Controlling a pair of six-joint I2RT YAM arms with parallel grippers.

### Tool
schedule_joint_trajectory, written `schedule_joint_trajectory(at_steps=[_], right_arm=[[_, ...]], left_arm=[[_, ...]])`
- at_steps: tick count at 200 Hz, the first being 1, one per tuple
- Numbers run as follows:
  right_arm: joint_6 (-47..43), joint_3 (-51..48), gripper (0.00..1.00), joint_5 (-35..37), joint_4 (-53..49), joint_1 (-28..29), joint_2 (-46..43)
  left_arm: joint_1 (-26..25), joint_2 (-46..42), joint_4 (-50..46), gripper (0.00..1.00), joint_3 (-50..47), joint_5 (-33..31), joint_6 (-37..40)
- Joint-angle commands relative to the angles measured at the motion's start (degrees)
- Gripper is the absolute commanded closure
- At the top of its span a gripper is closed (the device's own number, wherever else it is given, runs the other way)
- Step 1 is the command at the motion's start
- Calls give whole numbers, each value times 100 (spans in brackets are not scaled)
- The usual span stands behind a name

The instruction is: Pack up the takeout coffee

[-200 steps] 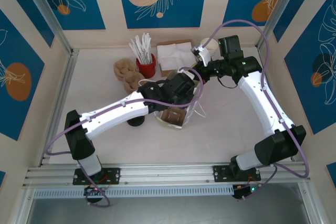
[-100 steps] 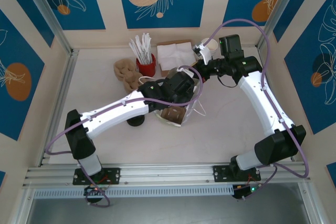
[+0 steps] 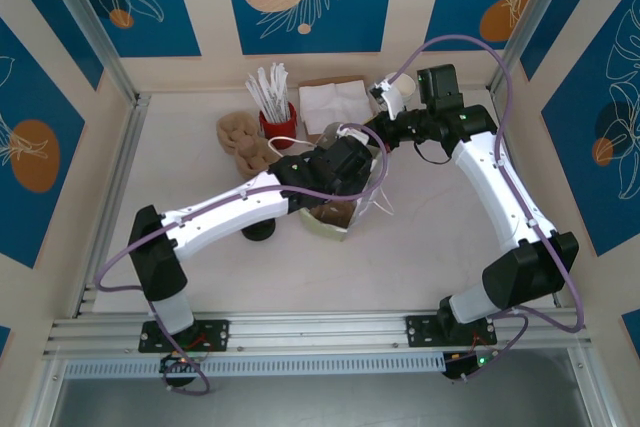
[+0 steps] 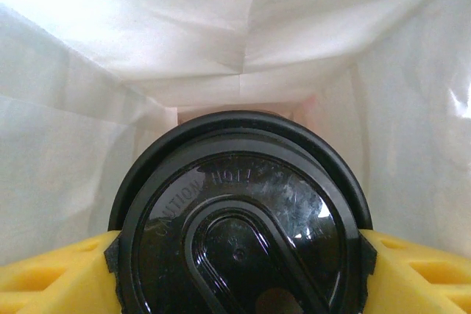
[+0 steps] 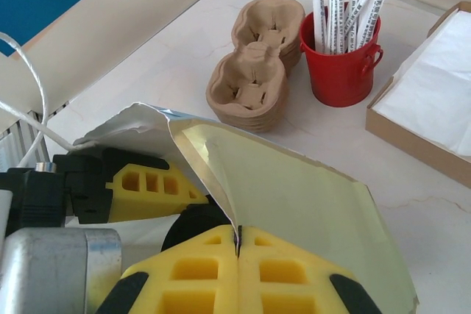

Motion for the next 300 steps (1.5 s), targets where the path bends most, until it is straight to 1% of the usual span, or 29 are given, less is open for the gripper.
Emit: schedule_joint_trajectory(at_steps=[1,40,70,106,136,228,300], right_arm=[[323,64,100,-670,9,74,-202],[555,-145,100,-702,190,42,-365],[719,-390,100,-835,481,35,-513],[994,-664,100,-881,1002,37,-564],[1035,-640,100,-843,1065,95,-501],[1036,-510,100,-926,1052,325,-528],[993,-307,100,-844,961,238,-549]], left_arm=[[189,261,-71,25,11,-316,-266],[284,208,-40,25,-119,-238,-458],[295,270,137,26,-63,66,-318],[291,449,191,26,157,188,-131],[295,536,236,26,115,275,-50],[409,770,274,25,94,245,63],[541,652,211,25,-83,192,-18]])
